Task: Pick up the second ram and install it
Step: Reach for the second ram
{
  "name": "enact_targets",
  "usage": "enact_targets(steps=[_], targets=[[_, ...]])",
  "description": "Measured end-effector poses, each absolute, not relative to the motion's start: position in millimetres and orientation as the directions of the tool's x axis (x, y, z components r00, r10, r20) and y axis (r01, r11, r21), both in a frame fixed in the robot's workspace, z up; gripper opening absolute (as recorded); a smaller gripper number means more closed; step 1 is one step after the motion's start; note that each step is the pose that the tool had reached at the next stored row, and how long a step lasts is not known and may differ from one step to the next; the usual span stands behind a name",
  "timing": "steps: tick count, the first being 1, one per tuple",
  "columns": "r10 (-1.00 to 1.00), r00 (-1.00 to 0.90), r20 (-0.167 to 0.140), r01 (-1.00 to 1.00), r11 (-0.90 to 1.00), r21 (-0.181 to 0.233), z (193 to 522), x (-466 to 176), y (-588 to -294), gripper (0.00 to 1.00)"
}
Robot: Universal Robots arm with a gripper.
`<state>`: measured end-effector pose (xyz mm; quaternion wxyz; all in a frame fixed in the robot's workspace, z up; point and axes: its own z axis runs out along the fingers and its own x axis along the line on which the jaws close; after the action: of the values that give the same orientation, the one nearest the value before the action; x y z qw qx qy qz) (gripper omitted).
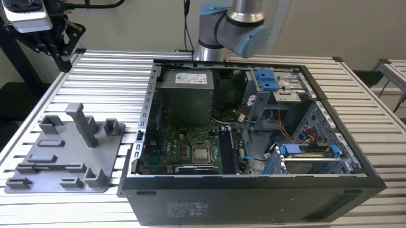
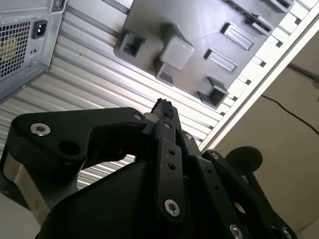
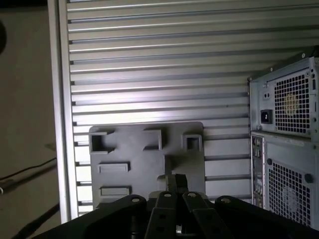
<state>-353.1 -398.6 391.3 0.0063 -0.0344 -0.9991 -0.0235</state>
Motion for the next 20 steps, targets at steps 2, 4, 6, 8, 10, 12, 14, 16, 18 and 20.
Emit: enact_targets(steps=[2,4,6,8,10,12,14,16,18,20], targets=[[0.068,-0.998,0.015,0.069,0.997,0.046,391.3,-358.7,-398.6,0.11],[0.068,-0.998,0.016,0.069,0.997,0.046,391.2,-363.9,-398.6,0.11],[0.068,-0.998,0.017,0.069,0.997,0.046,391.1,-369.4,-398.6,0.11],[0.068,-0.997,0.018,0.069,0.997,0.046,391.1,-374.2,-398.6,0.11],[0.068,-0.997,0.018,0.069,0.997,0.046,391.1,-379.1,-398.6,0.11],[0.068,-0.997,0.019,0.069,0.997,0.046,391.0,-383.9,-398.6,0.11],[0.068,-0.997,0.020,0.069,0.997,0.046,391.0,-388.6,-398.6,0.11],[0.068,-0.997,0.021,0.069,0.997,0.046,390.9,-393.0,-398.6,0.11],[0.068,-0.997,0.022,0.069,0.997,0.046,390.8,-397.3,-398.6,0.11],[0.068,-0.997,0.022,0.069,0.997,0.046,390.7,-401.3,-398.6,0.11]])
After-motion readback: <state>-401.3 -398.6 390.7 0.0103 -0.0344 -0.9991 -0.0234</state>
